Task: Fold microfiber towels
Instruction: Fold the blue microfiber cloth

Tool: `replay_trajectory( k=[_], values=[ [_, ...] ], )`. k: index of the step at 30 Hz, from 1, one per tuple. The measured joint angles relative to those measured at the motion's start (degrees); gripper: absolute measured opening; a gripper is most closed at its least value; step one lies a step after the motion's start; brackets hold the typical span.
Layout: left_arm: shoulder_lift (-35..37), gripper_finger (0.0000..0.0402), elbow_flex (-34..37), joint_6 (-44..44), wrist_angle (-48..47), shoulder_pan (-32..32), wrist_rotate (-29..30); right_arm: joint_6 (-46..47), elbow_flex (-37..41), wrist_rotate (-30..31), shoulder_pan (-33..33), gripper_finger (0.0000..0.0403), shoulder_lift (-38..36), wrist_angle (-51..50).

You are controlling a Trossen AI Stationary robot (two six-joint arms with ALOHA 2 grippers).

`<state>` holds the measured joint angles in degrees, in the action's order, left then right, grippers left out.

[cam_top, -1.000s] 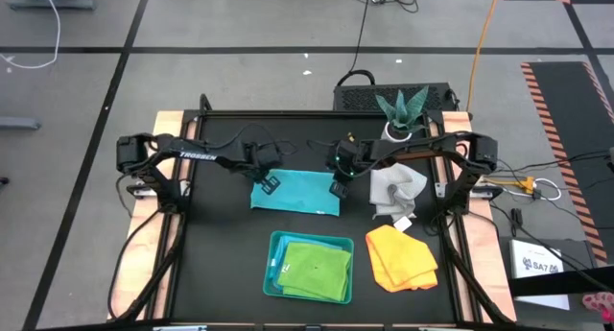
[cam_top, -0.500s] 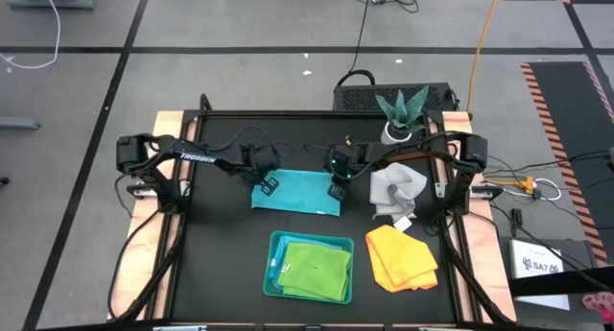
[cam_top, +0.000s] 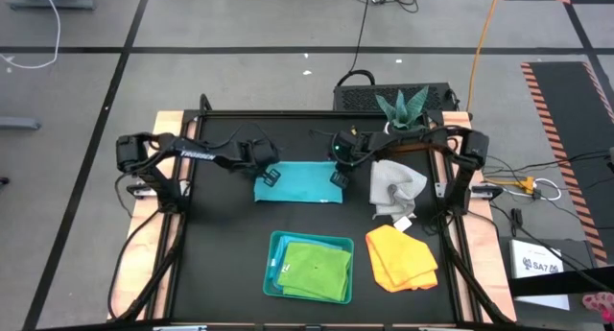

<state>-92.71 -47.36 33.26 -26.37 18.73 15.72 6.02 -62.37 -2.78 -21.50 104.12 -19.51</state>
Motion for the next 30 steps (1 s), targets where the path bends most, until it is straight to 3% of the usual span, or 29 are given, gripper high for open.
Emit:
replay_trajectory(
  k=[16,21,30],
  values=[
    [0.0,0.0002,0.0,-3.0,3.1,5.7,-0.3,-1.3,0.0,-0.3,-5.1,0.0000,-0.7,1.2],
    [0.0,0.0010,0.0,-3.0,3.6,5.2,-0.7,0.3,0.0,-3.3,-3.9,0.0000,-5.0,1.3],
    [0.0,0.0007,-0.1,-3.8,10.7,3.6,-3.1,2.7,0.0,-3.5,-3.2,0.0000,-13.0,1.2]
  ],
)
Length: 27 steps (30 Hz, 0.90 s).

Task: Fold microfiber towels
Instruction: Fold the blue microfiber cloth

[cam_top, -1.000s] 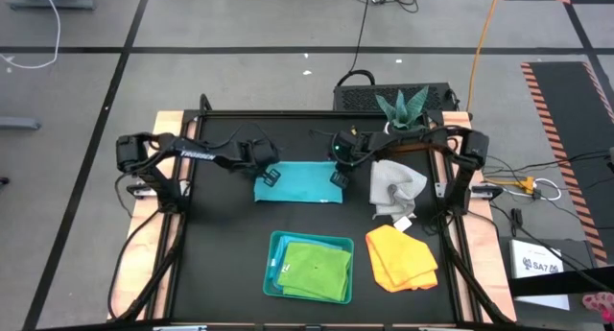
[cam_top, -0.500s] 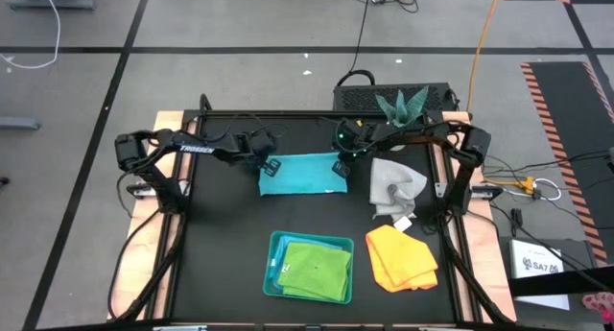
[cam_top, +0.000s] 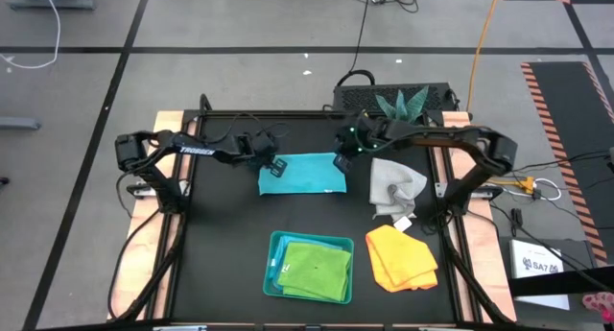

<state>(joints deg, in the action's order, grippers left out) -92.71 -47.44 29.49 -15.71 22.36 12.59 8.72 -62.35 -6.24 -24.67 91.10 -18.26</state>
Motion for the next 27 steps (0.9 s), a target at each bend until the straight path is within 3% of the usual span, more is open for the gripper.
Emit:
replay_trajectory(
  k=[4,14,27],
  values=[
    [0.0,0.0004,0.0,-0.9,0.0,0.0,-0.1,2.6,0.0,-4.3,0.6,0.0000,-0.9,0.0],
    [0.0,0.0004,0.0,-2.0,-3.1,-0.8,-0.4,2.6,0.0,-4.8,7.5,0.0000,5.4,-0.5],
    [0.0,0.0002,0.0,1.4,-7.6,-6.1,1.7,2.1,0.0,-6.0,10.1,0.0000,12.4,-2.0]
  ],
)
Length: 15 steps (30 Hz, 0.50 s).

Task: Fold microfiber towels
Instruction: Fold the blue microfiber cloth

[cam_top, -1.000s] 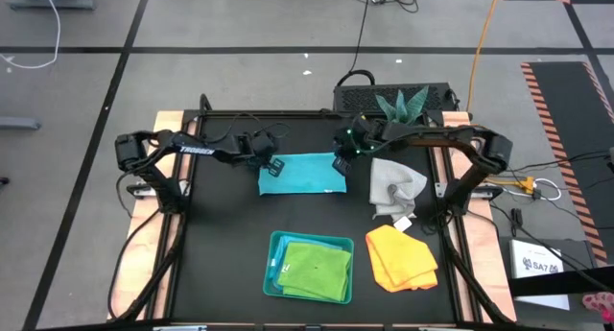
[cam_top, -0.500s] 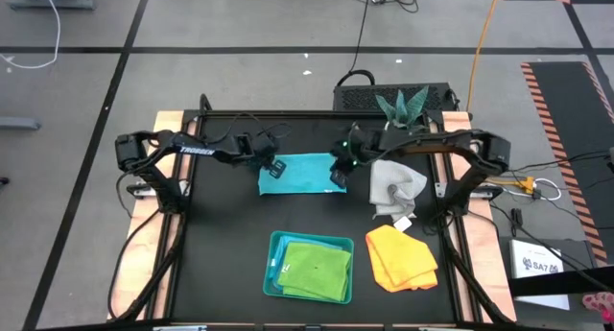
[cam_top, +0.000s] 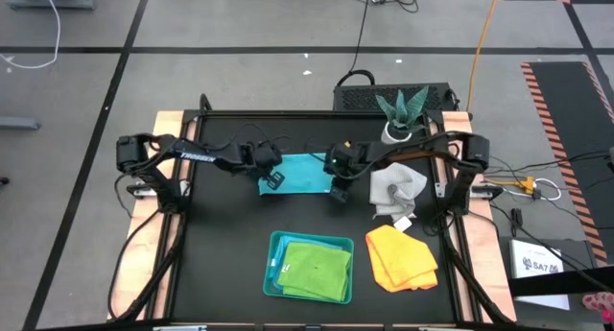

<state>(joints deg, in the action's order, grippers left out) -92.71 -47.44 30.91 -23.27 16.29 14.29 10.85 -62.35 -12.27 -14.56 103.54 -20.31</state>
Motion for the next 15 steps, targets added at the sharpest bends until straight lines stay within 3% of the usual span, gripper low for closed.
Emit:
replay_trajectory(
  k=[10,15],
  values=[
    [-0.1,0.0002,0.0,2.8,-1.4,-3.5,-0.6,-2.1,0.0,-1.3,-0.9,0.0000,1.2,-0.1],
    [-3.6,0.0002,-0.2,4.2,-1.6,-6.0,-1.0,-3.3,0.0,-1.2,-1.9,0.0000,1.2,-0.9]
  ],
)
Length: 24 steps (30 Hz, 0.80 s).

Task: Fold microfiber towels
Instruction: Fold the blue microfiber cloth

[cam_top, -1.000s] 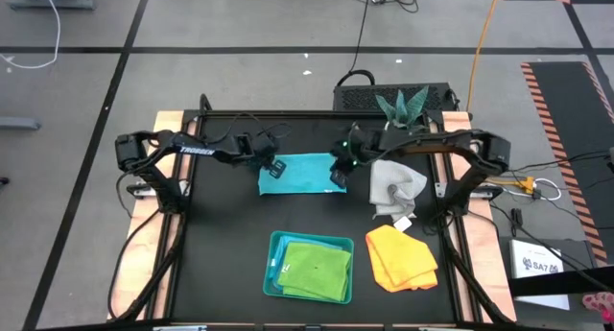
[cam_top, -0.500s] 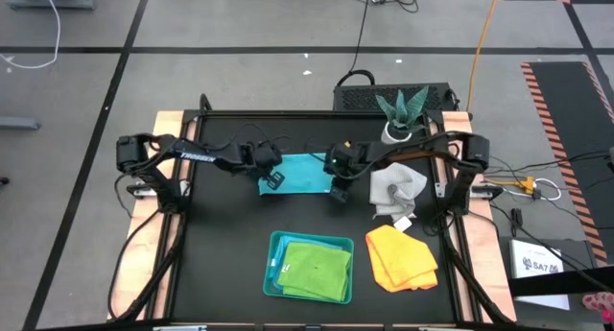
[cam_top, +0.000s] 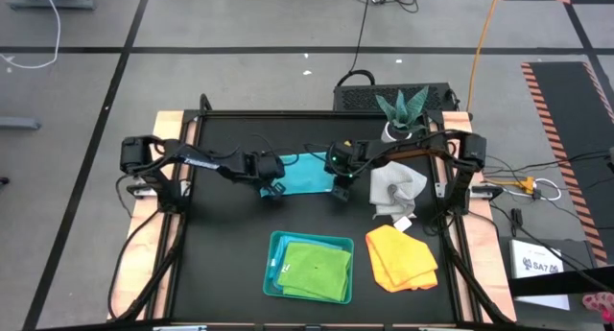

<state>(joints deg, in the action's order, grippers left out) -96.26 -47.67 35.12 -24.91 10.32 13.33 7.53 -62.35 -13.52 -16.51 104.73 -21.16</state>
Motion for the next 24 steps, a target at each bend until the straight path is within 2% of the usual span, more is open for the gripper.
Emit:
replay_trajectory(
  k=[5,12,24],
  values=[
    [-2.4,0.0002,-0.2,3.2,1.5,-2.1,0.1,-2.4,0.0,0.0,-1.3,0.0000,0.0,-0.5],
    [-2.3,0.0002,-1.1,5.8,2.7,-4.6,-4.8,-5.9,0.0,0.1,-4.7,0.0000,0.0,-0.8],
    [-2.3,0.0004,-1.1,13.8,2.8,-8.8,-5.9,-14.5,-0.1,0.0,-9.3,0.0000,-0.1,-4.3]
  ],
)
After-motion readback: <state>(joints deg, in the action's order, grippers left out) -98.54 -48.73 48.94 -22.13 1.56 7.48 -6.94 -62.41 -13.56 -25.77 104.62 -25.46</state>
